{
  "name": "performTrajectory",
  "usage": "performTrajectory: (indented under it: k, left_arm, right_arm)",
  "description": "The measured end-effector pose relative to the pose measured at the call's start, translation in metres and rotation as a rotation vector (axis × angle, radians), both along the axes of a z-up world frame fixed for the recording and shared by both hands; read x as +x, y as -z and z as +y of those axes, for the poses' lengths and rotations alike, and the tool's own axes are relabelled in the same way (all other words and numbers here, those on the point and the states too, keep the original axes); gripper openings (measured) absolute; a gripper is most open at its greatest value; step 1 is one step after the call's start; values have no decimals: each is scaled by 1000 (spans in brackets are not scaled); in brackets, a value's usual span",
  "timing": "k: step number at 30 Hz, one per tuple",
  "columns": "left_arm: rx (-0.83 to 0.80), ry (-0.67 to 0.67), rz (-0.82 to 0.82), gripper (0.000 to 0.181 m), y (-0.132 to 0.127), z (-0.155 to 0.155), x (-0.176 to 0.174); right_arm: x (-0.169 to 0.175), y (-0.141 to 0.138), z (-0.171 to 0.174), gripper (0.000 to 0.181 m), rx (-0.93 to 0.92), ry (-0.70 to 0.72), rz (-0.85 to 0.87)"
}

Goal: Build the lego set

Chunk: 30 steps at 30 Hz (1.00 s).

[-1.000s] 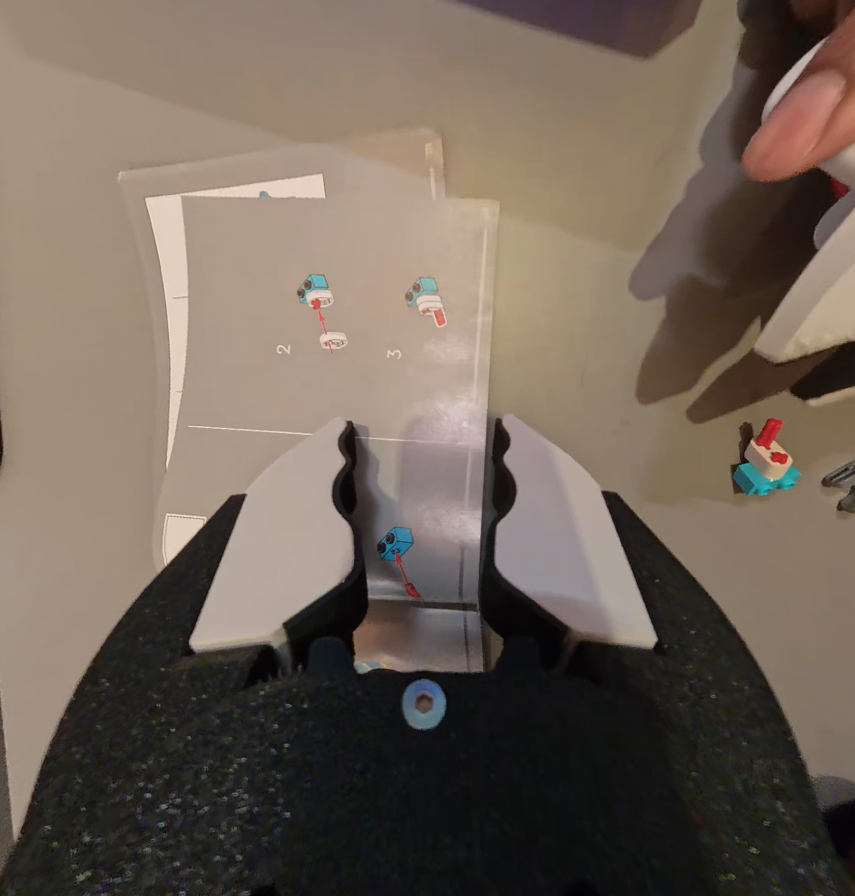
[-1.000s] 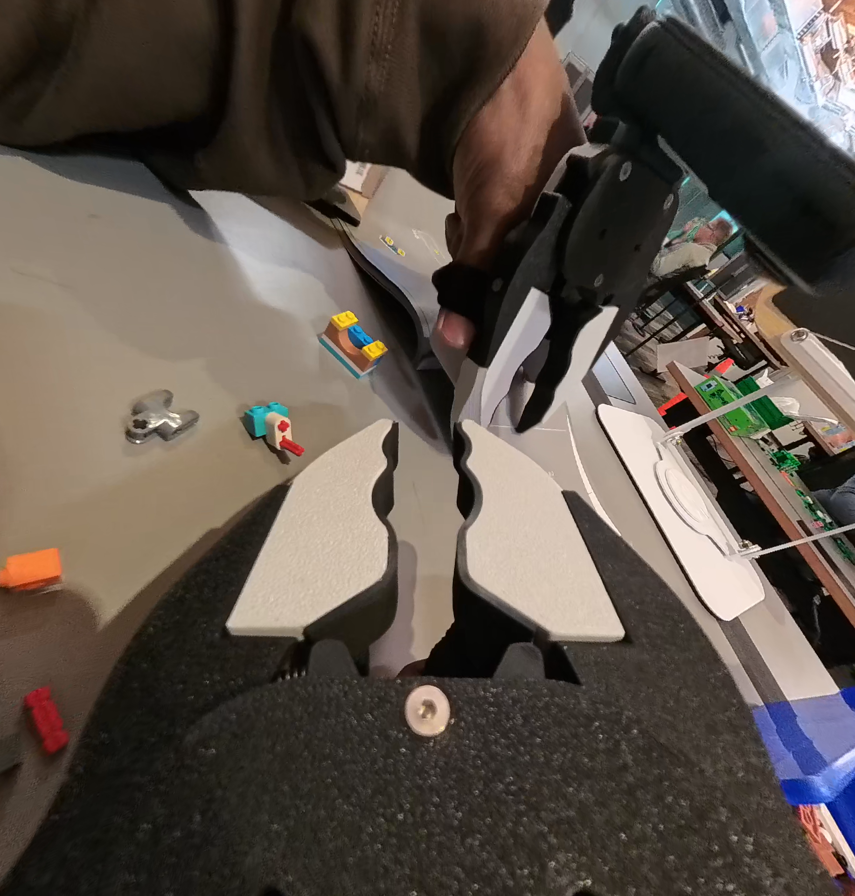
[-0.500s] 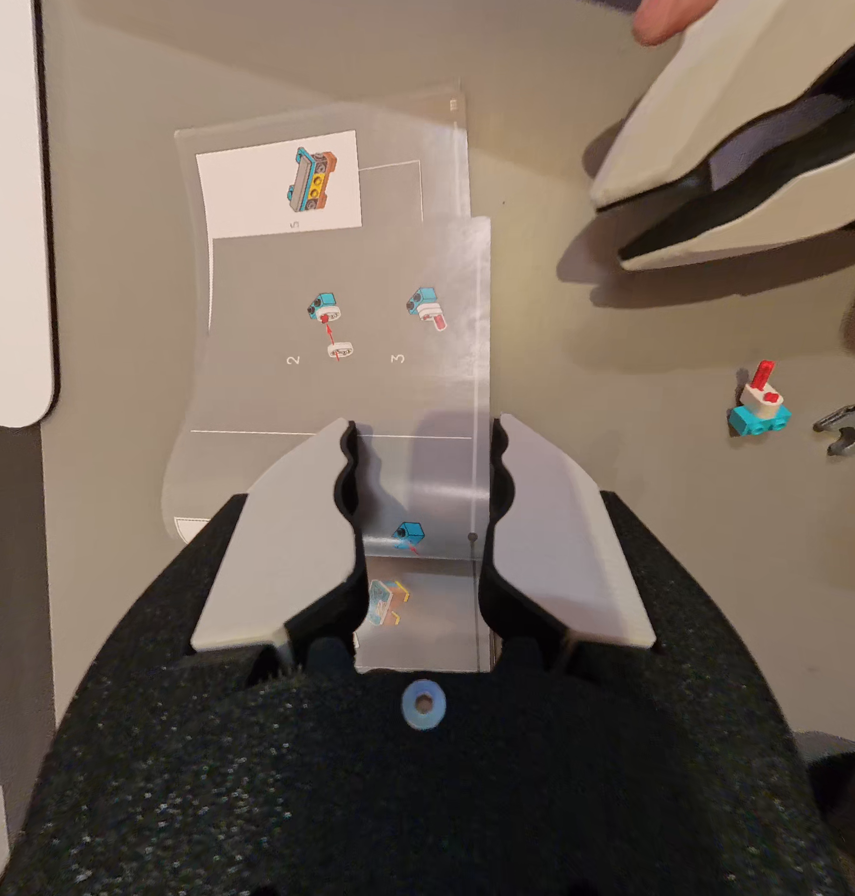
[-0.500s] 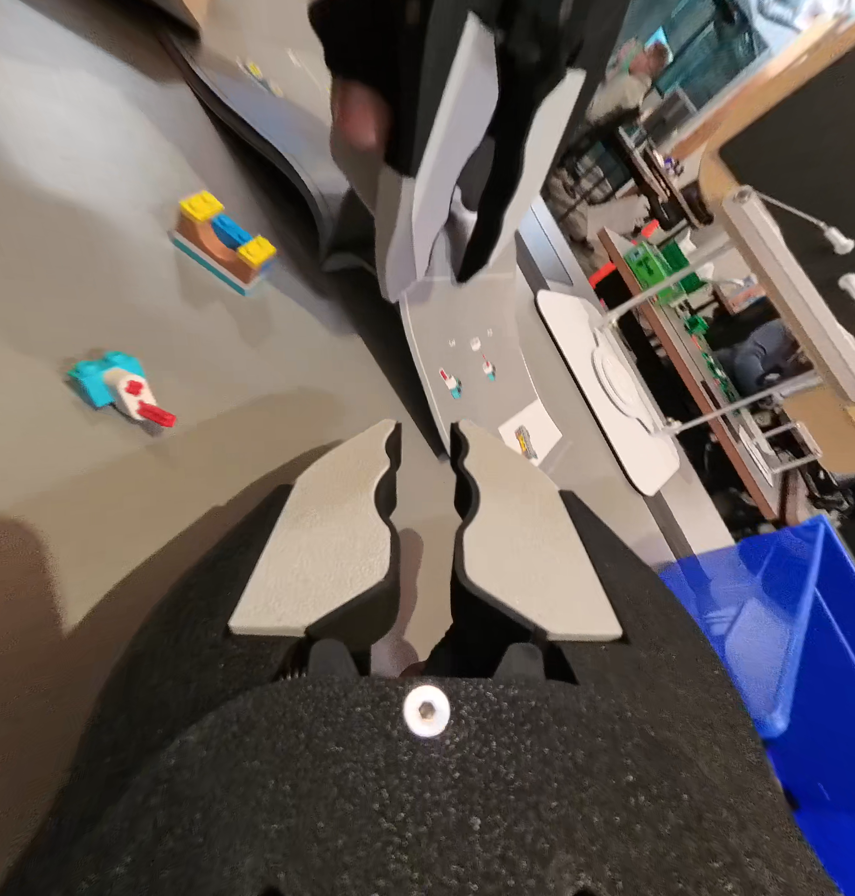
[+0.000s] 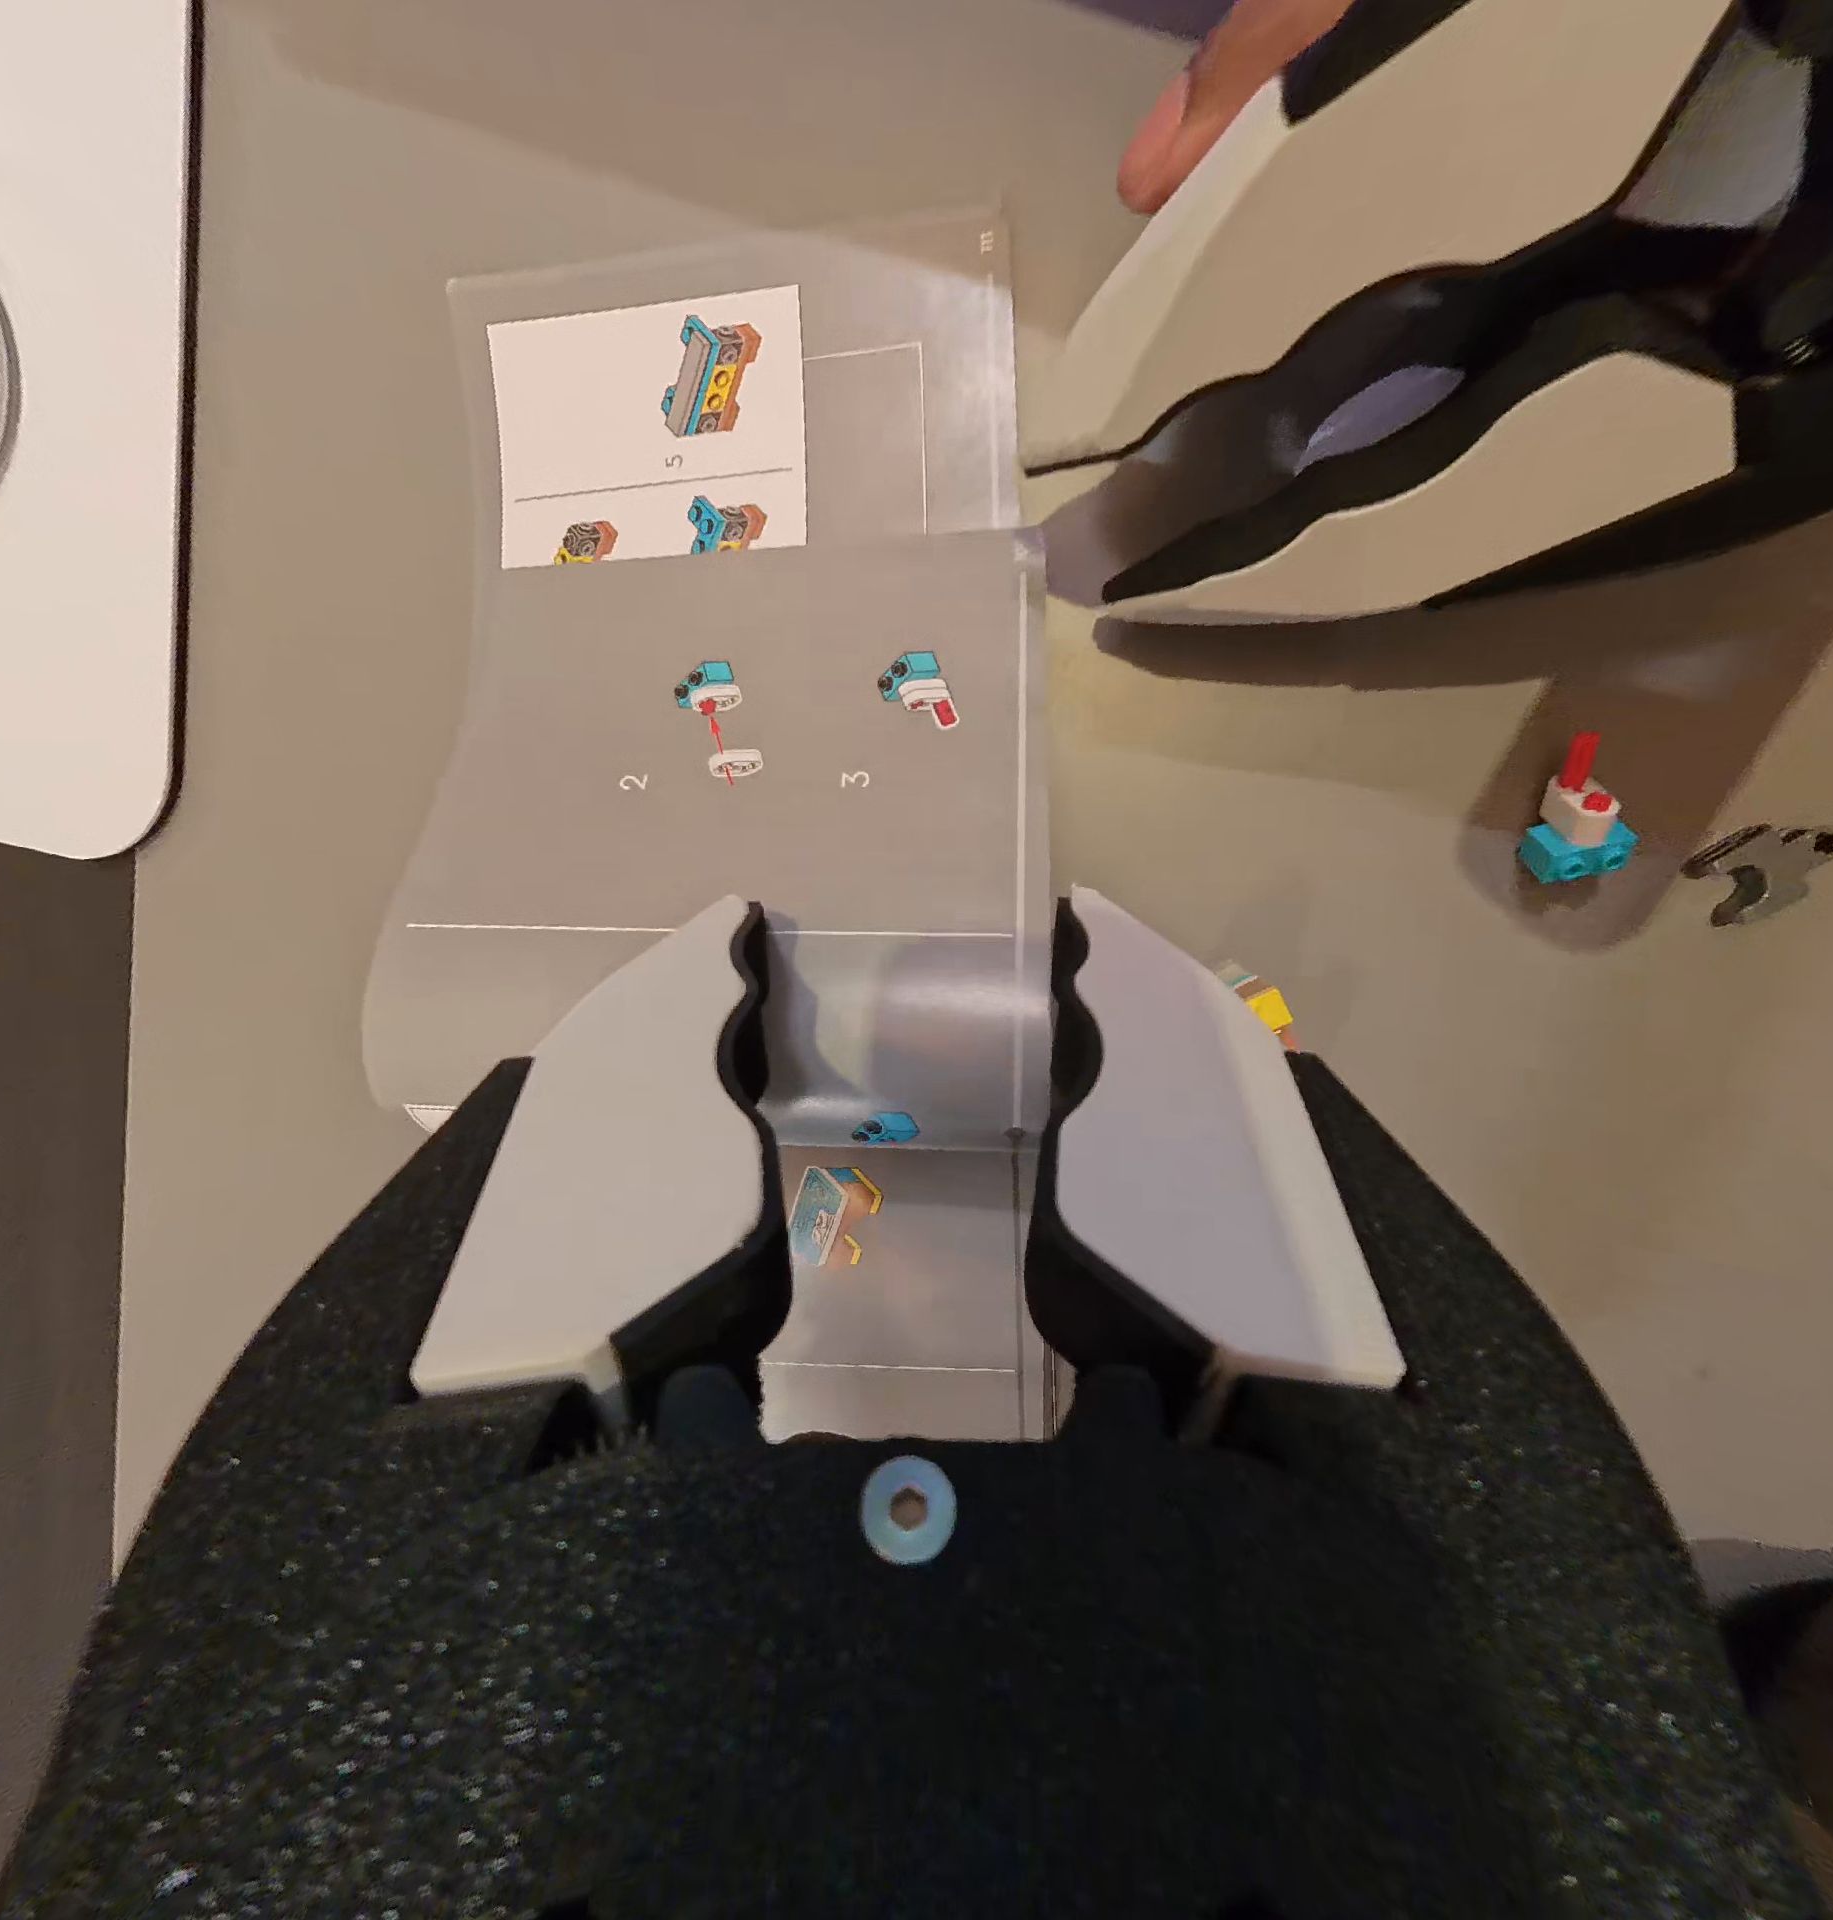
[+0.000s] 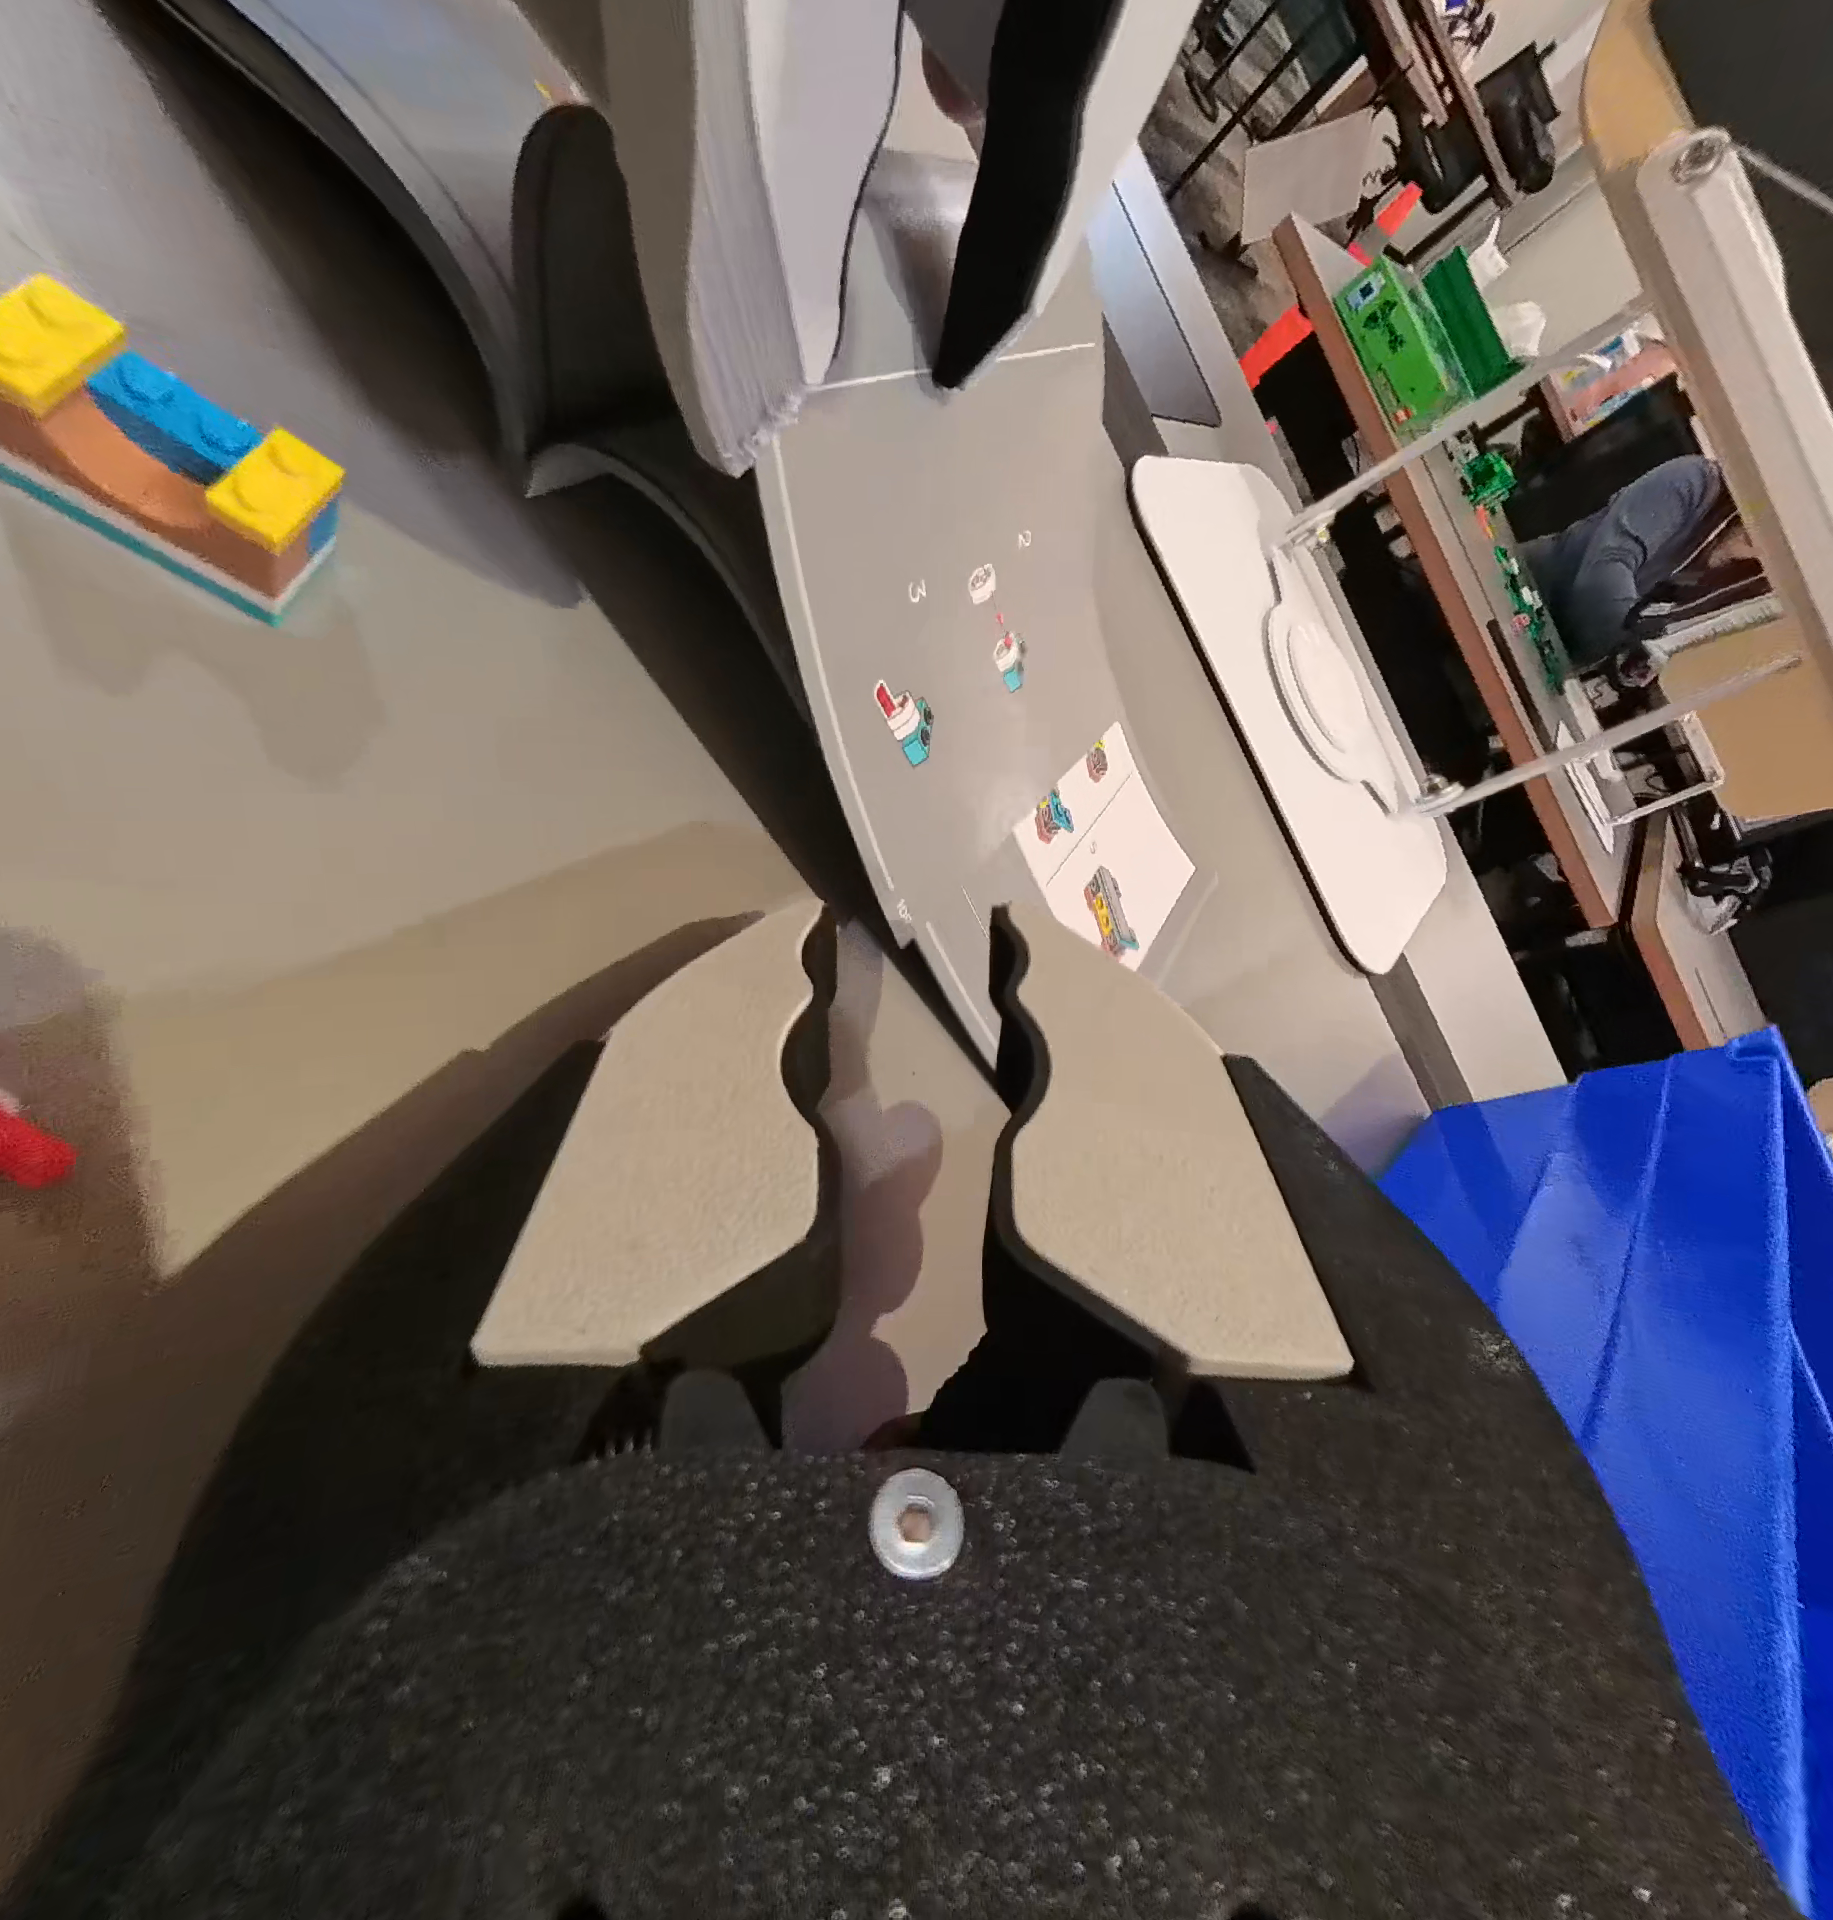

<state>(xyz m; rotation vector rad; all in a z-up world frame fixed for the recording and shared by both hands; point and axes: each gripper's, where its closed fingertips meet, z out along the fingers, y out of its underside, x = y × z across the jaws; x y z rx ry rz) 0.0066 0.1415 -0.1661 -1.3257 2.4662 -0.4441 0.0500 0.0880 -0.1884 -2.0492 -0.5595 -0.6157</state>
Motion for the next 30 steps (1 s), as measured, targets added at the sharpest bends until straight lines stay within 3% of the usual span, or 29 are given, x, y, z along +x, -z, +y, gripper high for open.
performTrajectory:
  k: [8, 30]
  left_arm:
    - [-14, -7, -24, 53, -8, 2, -4]
    - [-48, -62, -103, 51, -35, 21, -20]
  right_arm:
    - [-8, -1, 15, 31, 1, 8, 32]
    - [-16, -35, 53, 32, 120, 35, 124]
